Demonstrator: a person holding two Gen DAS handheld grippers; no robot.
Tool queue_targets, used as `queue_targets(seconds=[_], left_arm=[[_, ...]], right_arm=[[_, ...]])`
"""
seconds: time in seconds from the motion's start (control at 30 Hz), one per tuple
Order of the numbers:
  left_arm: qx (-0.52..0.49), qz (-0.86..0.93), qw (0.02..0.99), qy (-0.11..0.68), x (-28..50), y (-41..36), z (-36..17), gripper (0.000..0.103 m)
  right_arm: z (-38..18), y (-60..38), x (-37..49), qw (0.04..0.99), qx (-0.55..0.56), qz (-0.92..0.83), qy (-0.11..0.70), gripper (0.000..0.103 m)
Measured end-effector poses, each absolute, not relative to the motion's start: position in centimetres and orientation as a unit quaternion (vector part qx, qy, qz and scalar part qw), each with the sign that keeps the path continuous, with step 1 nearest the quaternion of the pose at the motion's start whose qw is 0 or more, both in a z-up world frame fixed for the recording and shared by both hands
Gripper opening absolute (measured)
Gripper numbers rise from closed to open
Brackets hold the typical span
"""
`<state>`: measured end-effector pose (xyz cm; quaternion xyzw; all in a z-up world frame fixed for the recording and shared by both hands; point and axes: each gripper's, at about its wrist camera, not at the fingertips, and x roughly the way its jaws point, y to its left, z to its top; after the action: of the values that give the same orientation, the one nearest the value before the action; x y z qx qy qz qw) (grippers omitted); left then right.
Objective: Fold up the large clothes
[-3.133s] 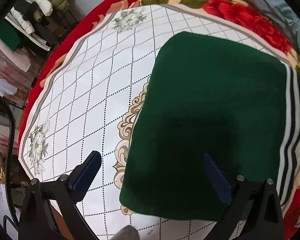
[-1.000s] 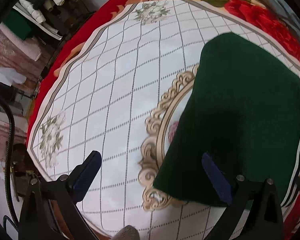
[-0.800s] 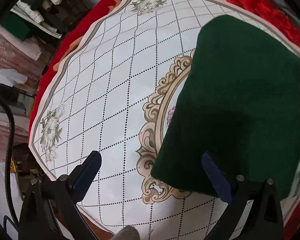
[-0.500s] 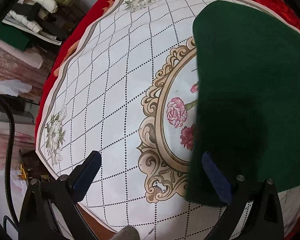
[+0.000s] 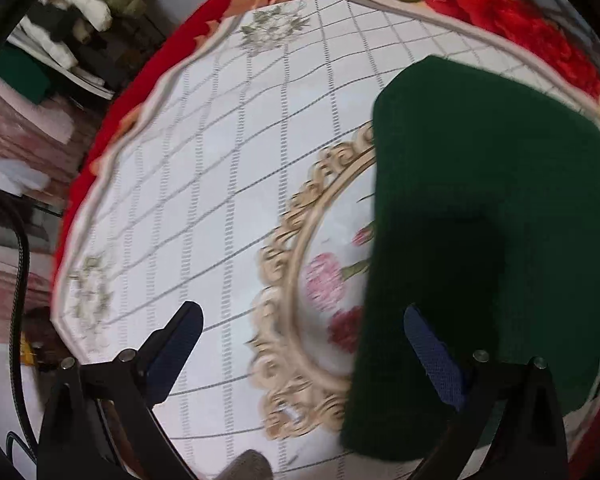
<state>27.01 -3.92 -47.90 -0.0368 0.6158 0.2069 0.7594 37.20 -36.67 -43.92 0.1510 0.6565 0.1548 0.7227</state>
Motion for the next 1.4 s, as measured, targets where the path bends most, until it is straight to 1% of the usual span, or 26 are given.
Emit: queue_targets(seconds=[0.1, 0.13, 0.23, 0.3, 0.37, 0.4, 0.43, 0.47, 0.5, 0.53, 0.6, 0.67, 0.7, 0.73, 0.8, 0.87, 0.93, 1.03, 1.1, 1.13, 1.17, 1.2, 1.23, 1.27, 1.3, 1.4], left_arm=[[-0.104, 0.176, 0.772, 0.602, 27.9, -2.8, -49.1, 0.103], [-0.121, 0.167, 0.772, 0.601, 28.2, -2.6, -49.6, 0.103], [-0.178, 0.134, 0.768, 0.601, 29.1, -1.5, -51.2, 0.103], [-0.214, 0.105, 0.767, 0.596, 29.6, -0.7, -51.9, 0.103], [-0.228, 0.084, 0.767, 0.594, 29.9, -0.3, -52.2, 0.103], [-0.232, 0.072, 0.767, 0.593, 30.0, -0.1, -52.3, 0.103], [-0.233, 0.065, 0.768, 0.594, 30.1, -0.1, -52.3, 0.103], [-0.231, 0.057, 0.767, 0.596, 30.3, 0.1, -52.4, 0.103], [-0.23, 0.049, 0.767, 0.597, 30.5, 0.2, -52.4, 0.103], [-0.229, 0.043, 0.766, 0.599, 30.6, 0.3, -52.5, 0.102], [-0.219, 0.024, 0.766, 0.604, 31.1, 0.5, -52.5, 0.102], [-0.208, 0.006, 0.767, 0.607, 31.5, 0.6, -52.4, 0.102], [-0.204, -0.001, 0.767, 0.608, 31.7, 0.6, -52.4, 0.102], [-0.202, -0.012, 0.766, 0.61, 31.9, 0.7, -52.6, 0.102], [-0.194, -0.038, 0.765, 0.613, 32.8, 0.8, -52.8, 0.102], [-0.191, -0.062, 0.764, 0.613, 33.3, 0.8, -53.2, 0.102], [-0.197, -0.085, 0.759, 0.615, 34.1, 0.9, -53.6, 0.102], [-0.206, -0.122, 0.757, 0.608, 35.6, 0.8, -53.9, 0.102], [-0.2, -0.137, 0.763, 0.599, 35.7, 0.6, -53.4, 0.1], [-0.195, -0.142, 0.767, 0.594, 35.4, 0.7, -53.0, 0.097], [-0.188, -0.145, 0.774, 0.587, 35.4, 0.6, -52.5, 0.094], [-0.178, -0.147, 0.78, 0.582, 35.4, 0.5, -52.1, 0.093], [-0.168, -0.149, 0.784, 0.579, 35.6, 0.5, -51.7, 0.092], [-0.165, -0.149, 0.787, 0.576, 35.9, 0.7, -51.2, 0.092], [-0.169, -0.148, 0.788, 0.573, 36.2, 1.0, -50.8, 0.092], [-0.177, -0.148, 0.795, 0.561, 36.8, 1.7, -49.4, 0.092]], right_arm=[[-47.3, -35.9, 39.3, 0.709, 0.12, 0.181, 0.671, 0.096], [-48.5, -35.8, 40.0, 0.7, 0.127, 0.199, 0.674, 0.096], [-51.7, -36.9, 41.5, 0.648, 0.202, 0.251, 0.69, 0.096], [-52.7, -37.0, 42.0, 0.633, 0.226, 0.275, 0.687, 0.096], [-52.8, -36.9, 42.3, 0.625, 0.238, 0.29, 0.685, 0.093], [-52.7, -36.8, 42.3, 0.624, 0.239, 0.292, 0.685, 0.086], [-52.7, -36.8, 42.3, 0.618, 0.247, 0.292, 0.687, 0.075], [-52.7, -36.9, 42.2, 0.609, 0.263, 0.292, 0.689, 0.07], [-52.7, -37.0, 41.9, 0.596, 0.284, 0.293, 0.691, 0.062], [-52.6, -36.8, 41.5, 0.585, 0.302, 0.292, 0.694, 0.056], [-52.5, -36.2, 40.3, 0.558, 0.338, 0.296, 0.698, 0.051], [-52.3, -35.7, 38.9, 0.536, 0.363, 0.305, 0.698, 0.05], [-52.3, -35.4, 38.2, 0.537, 0.36, 0.3, 0.702, 0.052], [-52.4, -35.3, 37.7, 0.548, 0.35, 0.285, 0.705, 0.06], [-52.6, -35.7, 37.1, 0.569, 0.343, 0.249, 0.705, 0.07], [-52.4, -36.2, 36.5, 0.575, 0.353, 0.239, 0.698, 0.076], [-52.0, -36.4, 36.0, 0.593, 0.343, 0.218, 0.695, 0.086], [-52.7, -35.0, 35.4, 0.599, 0.335, 0.211, 0.696, 0.096], [-53.3, -34.1, 35.6, 0.599, 0.339, 0.209, 0.694, 0.097], [-53.3, -33.7, 36.0, 0.602, 0.339, 0.204, 0.693, 0.095], [-53.2, -33.5, 36.3, 0.603, 0.344, 0.203, 0.691, 0.091], [-53.0, -33.4, 36.6, 0.603, 0.354, 0.201, 0.686, 0.077], [-52.7, -33.1, 36.8, 0.601, 0.366, 0.198, 0.683, 0.069], [-52.5, -32.9, 36.9, 0.602, 0.369, 0.197, 0.68, 0.066], [-52.1, -32.5, 37.0, 0.605, 0.37, 0.197, 0.677, 0.059], [-50.8, -32.0, 37.0, 0.603, 0.396, 0.204, 0.662, 0.05]])
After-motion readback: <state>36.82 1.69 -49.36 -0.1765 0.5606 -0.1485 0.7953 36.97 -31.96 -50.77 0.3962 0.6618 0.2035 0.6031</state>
